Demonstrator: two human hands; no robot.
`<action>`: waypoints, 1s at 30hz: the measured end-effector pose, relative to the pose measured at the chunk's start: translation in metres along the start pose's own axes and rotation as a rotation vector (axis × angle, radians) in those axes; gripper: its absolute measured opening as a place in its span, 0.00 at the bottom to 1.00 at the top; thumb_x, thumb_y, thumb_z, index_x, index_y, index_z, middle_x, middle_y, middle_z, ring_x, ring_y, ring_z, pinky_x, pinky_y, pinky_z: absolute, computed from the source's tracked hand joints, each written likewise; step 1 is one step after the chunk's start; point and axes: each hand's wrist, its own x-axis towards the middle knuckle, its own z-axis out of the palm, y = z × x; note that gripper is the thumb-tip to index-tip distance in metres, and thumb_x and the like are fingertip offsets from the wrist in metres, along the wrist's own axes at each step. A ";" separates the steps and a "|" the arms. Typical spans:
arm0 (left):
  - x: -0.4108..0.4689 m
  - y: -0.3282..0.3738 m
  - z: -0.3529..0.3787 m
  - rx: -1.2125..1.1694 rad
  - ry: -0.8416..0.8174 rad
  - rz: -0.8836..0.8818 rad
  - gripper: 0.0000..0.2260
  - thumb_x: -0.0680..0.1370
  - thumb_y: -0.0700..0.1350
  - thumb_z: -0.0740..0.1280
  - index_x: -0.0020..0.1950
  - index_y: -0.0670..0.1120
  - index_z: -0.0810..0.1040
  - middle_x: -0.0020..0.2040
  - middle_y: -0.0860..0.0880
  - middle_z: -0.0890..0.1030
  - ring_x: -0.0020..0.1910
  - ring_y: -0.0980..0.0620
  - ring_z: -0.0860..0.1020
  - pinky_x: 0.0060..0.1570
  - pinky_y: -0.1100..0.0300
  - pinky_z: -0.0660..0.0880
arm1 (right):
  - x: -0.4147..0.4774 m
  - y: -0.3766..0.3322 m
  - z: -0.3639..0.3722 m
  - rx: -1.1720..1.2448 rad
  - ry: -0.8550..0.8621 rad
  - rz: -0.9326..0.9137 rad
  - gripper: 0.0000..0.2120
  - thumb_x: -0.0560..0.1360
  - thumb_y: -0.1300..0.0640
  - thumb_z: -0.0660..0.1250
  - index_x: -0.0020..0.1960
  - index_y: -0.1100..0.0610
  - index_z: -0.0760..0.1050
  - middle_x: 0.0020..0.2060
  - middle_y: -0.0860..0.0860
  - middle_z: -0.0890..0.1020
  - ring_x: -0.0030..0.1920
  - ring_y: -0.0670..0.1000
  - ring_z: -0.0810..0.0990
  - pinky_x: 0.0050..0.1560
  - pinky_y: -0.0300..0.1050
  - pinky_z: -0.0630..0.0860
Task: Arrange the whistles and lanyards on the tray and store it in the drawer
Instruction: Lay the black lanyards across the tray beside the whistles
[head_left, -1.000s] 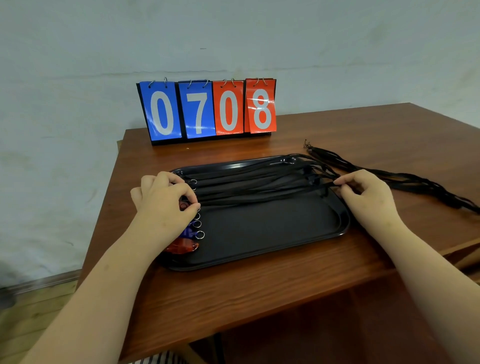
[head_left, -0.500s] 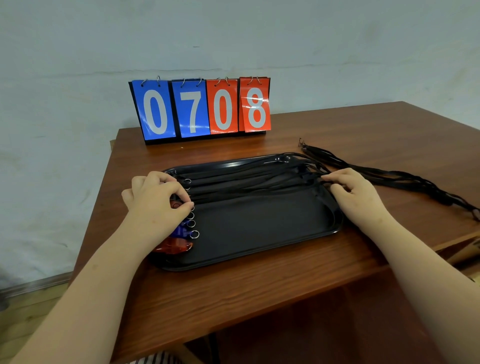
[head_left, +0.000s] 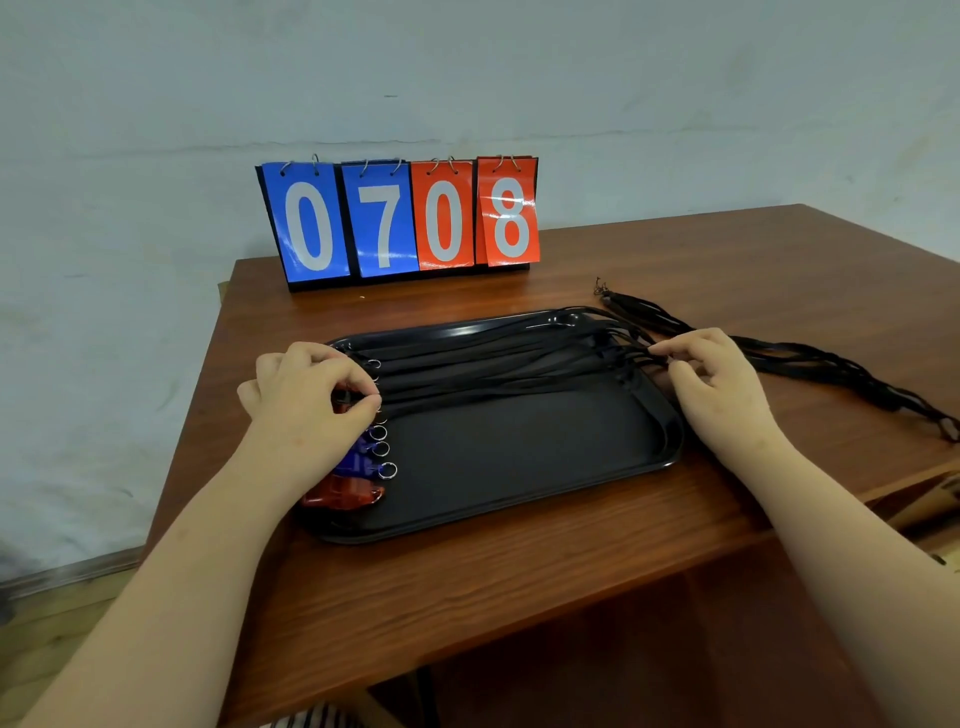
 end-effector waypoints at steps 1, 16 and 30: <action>0.000 0.000 -0.001 -0.011 0.013 0.001 0.04 0.75 0.50 0.72 0.41 0.58 0.80 0.58 0.56 0.72 0.66 0.48 0.62 0.58 0.52 0.55 | 0.000 0.001 0.000 0.003 0.010 -0.007 0.14 0.78 0.62 0.60 0.54 0.50 0.81 0.52 0.43 0.75 0.54 0.50 0.79 0.51 0.44 0.77; 0.015 0.070 -0.011 -0.147 -0.054 0.239 0.03 0.76 0.50 0.69 0.45 0.60 0.79 0.57 0.57 0.77 0.63 0.52 0.72 0.65 0.37 0.67 | 0.009 0.021 -0.031 -0.213 0.232 0.092 0.11 0.78 0.62 0.62 0.57 0.53 0.79 0.49 0.47 0.76 0.49 0.47 0.76 0.49 0.39 0.72; 0.048 0.238 0.104 -0.010 -0.317 0.564 0.04 0.77 0.47 0.67 0.48 0.56 0.80 0.57 0.51 0.77 0.59 0.48 0.74 0.61 0.43 0.72 | 0.026 0.051 -0.036 -0.466 0.116 0.163 0.15 0.79 0.52 0.67 0.63 0.56 0.75 0.58 0.54 0.75 0.59 0.55 0.73 0.58 0.49 0.74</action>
